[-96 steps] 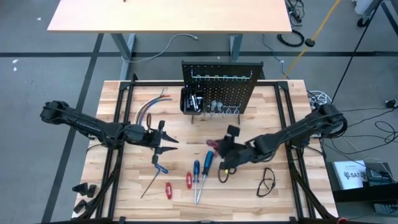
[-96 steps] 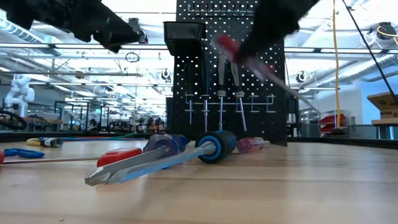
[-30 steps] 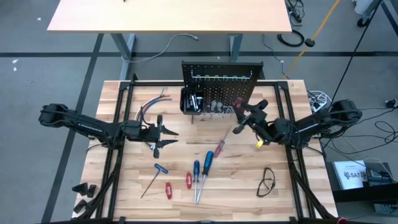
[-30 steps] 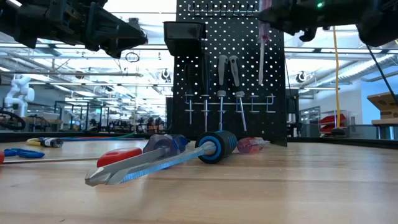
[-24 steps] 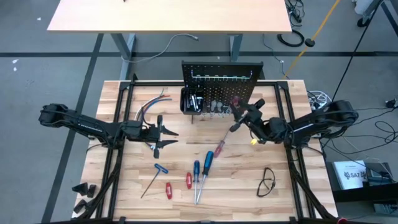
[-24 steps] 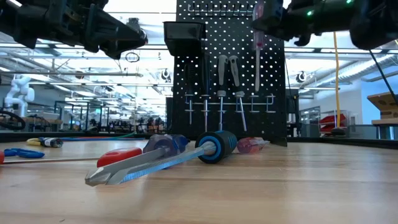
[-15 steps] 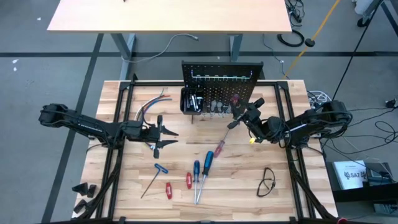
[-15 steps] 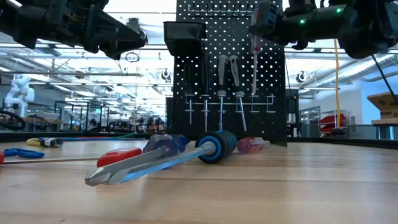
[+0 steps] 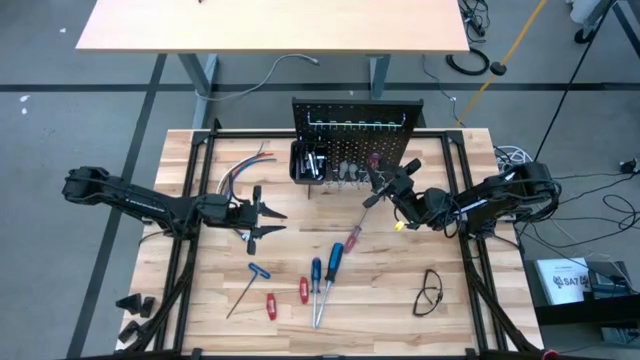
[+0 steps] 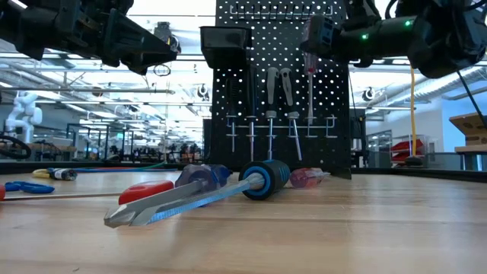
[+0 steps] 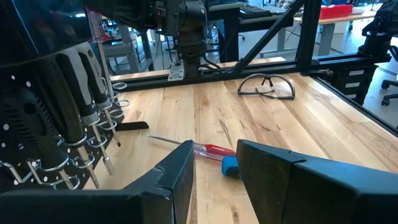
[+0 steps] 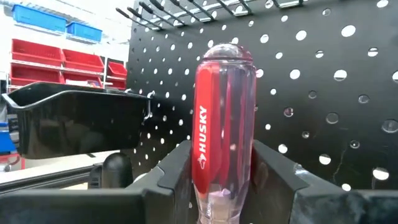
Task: Hang tools onto peg board
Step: Hang the bottom red screwdriver on the peg board
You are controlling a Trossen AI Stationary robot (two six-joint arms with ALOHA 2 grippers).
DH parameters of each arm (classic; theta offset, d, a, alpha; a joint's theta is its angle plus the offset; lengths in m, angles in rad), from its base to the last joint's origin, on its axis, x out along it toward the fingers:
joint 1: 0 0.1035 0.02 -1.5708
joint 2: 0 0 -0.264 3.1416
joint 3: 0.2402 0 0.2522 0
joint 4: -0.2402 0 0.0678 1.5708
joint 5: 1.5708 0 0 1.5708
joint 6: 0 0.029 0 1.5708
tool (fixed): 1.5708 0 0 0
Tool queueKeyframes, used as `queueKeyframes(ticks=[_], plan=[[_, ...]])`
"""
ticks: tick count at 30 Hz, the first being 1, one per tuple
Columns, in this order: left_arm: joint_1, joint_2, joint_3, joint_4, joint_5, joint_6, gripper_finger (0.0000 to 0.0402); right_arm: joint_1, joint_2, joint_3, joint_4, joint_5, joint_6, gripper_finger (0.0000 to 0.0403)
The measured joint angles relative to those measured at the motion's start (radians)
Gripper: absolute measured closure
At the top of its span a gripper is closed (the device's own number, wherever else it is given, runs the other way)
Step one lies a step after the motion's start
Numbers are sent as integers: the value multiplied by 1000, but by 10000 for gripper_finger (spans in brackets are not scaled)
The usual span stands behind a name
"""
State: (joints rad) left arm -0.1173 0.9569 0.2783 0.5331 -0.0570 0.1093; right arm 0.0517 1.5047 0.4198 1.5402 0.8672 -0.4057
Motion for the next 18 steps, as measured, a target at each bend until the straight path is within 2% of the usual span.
queueKeyframes(ticks=[9,18], plan=[[0,0,0,0,0,-3,272,0,0,0,-63,1,37,279],[0,0,0,0,0,-2,272,2,0,0,-111,51,48,279]])
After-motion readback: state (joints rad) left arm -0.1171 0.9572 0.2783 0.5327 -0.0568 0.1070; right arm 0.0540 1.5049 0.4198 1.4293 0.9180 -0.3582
